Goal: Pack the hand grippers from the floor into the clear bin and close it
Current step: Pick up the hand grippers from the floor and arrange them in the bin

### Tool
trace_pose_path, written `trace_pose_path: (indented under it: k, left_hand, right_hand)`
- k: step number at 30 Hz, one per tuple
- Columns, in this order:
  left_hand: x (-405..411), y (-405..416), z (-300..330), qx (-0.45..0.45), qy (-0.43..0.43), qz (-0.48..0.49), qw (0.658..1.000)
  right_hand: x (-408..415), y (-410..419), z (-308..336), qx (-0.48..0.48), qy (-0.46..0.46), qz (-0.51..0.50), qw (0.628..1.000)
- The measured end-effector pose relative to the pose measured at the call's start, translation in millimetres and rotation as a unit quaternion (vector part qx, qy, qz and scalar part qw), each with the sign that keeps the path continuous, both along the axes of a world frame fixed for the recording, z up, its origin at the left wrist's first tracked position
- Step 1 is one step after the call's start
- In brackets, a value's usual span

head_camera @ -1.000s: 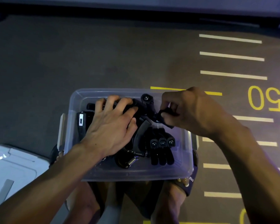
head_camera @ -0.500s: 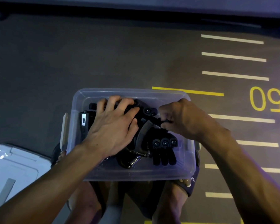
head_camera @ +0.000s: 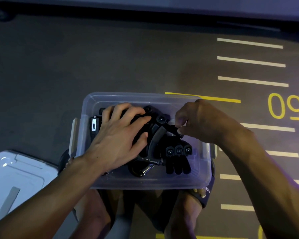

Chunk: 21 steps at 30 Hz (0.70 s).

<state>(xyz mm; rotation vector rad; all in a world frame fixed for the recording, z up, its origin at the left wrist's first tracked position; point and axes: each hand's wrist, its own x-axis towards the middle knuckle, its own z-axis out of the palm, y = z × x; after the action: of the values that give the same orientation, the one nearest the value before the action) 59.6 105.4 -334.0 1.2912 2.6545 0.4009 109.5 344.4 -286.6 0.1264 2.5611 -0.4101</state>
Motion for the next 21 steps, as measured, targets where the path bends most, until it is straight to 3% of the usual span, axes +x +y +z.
trace_pose_path:
  k: [3,8,21]
  left_hand:
    - [-1.6,-9.1,2.1,0.028,-0.008,-0.033,0.999]
    - [5.5,-21.5,8.7,-0.066,-0.050,-0.123,0.989]
    - [22.8,-30.5,14.8,-0.092,-0.040,-0.149,0.984]
  right_hand:
    - [11.1,0.9,4.3,-0.031,0.055,-0.039,0.997]
    - [18.3,-3.0,-13.3,-0.022,0.114,-0.058,0.992]
    - [3.8,0.2,-30.3,-0.039,0.175,-0.111,0.977]
